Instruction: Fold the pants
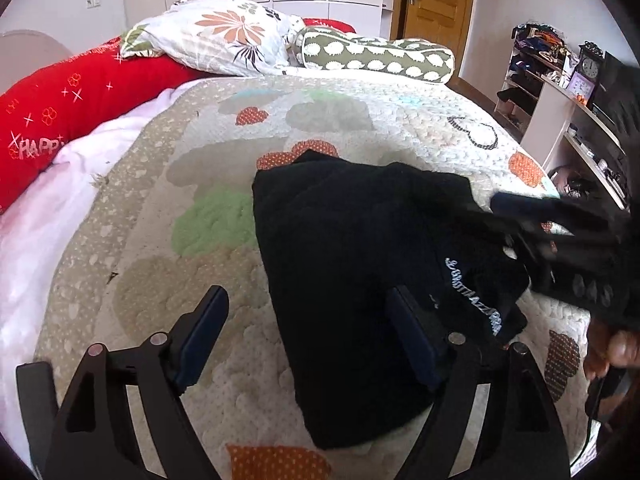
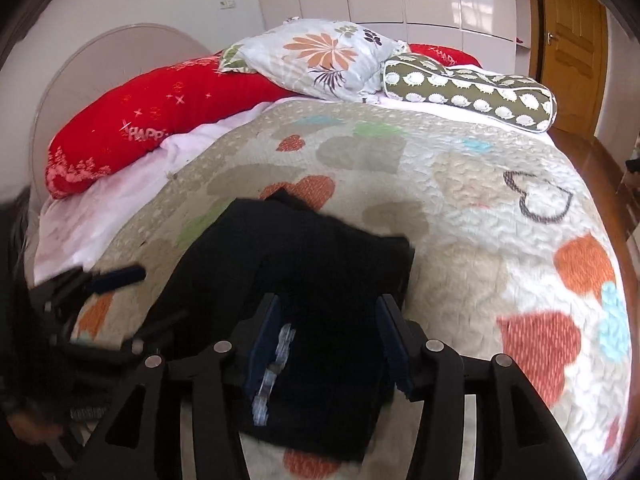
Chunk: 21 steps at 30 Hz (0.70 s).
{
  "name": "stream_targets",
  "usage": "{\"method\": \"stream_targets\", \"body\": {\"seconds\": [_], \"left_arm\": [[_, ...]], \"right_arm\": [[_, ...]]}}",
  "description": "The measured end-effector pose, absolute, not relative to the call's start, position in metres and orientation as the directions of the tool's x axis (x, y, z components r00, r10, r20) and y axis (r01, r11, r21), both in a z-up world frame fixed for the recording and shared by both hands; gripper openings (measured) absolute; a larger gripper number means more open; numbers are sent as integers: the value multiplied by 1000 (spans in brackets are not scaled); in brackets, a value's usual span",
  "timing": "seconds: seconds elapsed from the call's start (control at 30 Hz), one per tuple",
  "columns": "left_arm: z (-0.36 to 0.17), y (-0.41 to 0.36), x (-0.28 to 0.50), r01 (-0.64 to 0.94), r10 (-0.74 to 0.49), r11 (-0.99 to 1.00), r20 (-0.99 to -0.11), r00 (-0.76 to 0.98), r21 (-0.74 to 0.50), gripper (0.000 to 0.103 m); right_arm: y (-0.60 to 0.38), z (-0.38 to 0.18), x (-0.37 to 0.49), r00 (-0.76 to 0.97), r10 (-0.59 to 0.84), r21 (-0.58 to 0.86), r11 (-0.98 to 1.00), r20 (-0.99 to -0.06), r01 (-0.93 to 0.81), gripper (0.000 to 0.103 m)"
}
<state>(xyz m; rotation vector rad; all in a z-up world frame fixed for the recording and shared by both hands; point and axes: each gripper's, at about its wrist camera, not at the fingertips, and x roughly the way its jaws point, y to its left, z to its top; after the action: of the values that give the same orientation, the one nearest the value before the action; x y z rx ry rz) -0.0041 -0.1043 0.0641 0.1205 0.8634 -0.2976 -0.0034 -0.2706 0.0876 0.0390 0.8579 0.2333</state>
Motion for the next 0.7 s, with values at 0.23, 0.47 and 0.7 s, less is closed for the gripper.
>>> {"method": "stream_targets", "body": {"seconds": [0.23,0.47,0.7], "left_arm": [[77,-105,-21,307,-190,952,-760,621,13,82],[94,-101,-43,297,-191,955,-739,646,13,82],[106,-103,-67,289,-194,957,-713,674,13,82]], "right_arm": [[-265,51,-18,595,158,89,986,-788,-143,57],[-272,92,-49,656,184,118,982,-732,-145,61],[-266,110,-78,695,164,108,986,-700,-123,72]]}}
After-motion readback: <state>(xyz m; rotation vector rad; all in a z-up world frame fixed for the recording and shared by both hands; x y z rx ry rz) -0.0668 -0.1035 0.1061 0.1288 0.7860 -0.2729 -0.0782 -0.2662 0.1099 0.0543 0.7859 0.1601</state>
